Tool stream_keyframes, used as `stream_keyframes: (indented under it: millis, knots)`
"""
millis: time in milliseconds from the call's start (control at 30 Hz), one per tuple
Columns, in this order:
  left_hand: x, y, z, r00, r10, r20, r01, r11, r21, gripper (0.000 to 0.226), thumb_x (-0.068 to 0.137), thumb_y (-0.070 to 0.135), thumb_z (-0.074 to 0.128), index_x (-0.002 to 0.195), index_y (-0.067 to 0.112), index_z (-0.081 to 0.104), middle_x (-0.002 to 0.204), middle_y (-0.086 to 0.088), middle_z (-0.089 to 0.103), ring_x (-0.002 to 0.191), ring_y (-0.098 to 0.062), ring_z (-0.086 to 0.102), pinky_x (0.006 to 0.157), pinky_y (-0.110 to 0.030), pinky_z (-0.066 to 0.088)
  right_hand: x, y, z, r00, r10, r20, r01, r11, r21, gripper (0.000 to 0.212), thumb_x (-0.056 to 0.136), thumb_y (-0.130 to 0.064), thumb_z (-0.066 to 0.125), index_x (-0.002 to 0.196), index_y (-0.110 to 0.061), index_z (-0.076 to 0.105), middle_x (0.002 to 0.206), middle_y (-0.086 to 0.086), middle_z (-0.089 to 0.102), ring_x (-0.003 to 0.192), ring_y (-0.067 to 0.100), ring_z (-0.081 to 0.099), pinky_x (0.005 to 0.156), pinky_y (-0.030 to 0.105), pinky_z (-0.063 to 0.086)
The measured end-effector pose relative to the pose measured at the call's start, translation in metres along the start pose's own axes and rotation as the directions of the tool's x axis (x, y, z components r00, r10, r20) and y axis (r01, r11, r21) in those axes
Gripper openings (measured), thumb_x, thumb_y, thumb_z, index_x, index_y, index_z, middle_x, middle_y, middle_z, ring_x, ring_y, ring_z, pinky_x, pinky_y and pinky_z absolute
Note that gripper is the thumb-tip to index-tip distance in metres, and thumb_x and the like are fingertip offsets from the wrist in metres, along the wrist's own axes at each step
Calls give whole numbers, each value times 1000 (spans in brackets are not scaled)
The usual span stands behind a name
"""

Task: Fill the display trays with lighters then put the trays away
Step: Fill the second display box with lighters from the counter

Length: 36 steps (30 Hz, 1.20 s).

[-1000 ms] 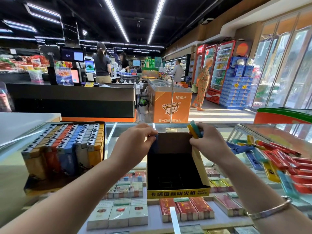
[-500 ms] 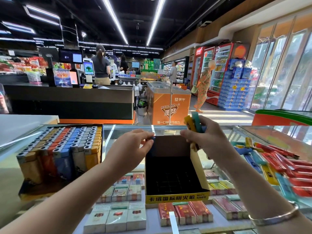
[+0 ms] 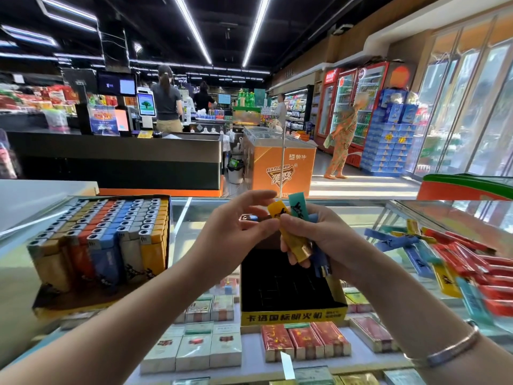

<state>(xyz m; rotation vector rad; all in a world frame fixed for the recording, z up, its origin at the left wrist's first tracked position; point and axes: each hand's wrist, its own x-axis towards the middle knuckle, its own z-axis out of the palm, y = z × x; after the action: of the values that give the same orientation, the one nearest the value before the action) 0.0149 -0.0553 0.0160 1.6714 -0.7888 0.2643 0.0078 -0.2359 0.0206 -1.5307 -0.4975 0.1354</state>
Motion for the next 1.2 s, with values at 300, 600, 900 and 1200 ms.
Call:
stream_keyframes:
  millis: [300,600,900,1200]
  knots:
    - [3,0,3,988,-145,51,153,969,-196,37,65,27,70,98,19,54,81,3,69,76,-9,67,63,-17,51,-1,0,4,997,59,-45,-59,998,5,24,78,-34,63,86,-12,60,61,4,63,46,9,59,38,16,43]
    - [3,1,-3,963,-266,-27,246,920,-307,16,80,5,66,88,19,67,94,-5,63,71,-12,67,62,-16,51,4,-6,-10,952,-29,-306,71,990,126,23,72,-24,66,79,-9,49,51,0,53,39,14,53,30,17,35]
    - [-5,-4,7,992,77,95,-109,912,396,14,80,20,66,91,28,64,80,12,60,75,-6,55,66,-23,49,2,-5,-8,977,-163,-135,178,978,107,11,77,-19,67,73,-13,58,58,9,58,45,17,53,38,20,41]
    - [6,-18,-3,992,90,-94,-42,906,421,35,84,16,65,102,32,40,83,15,52,79,-2,57,65,-7,45,0,-3,-28,791,-300,-534,29,889,-457,15,89,-14,59,78,-5,54,77,21,60,51,17,46,41,18,36]
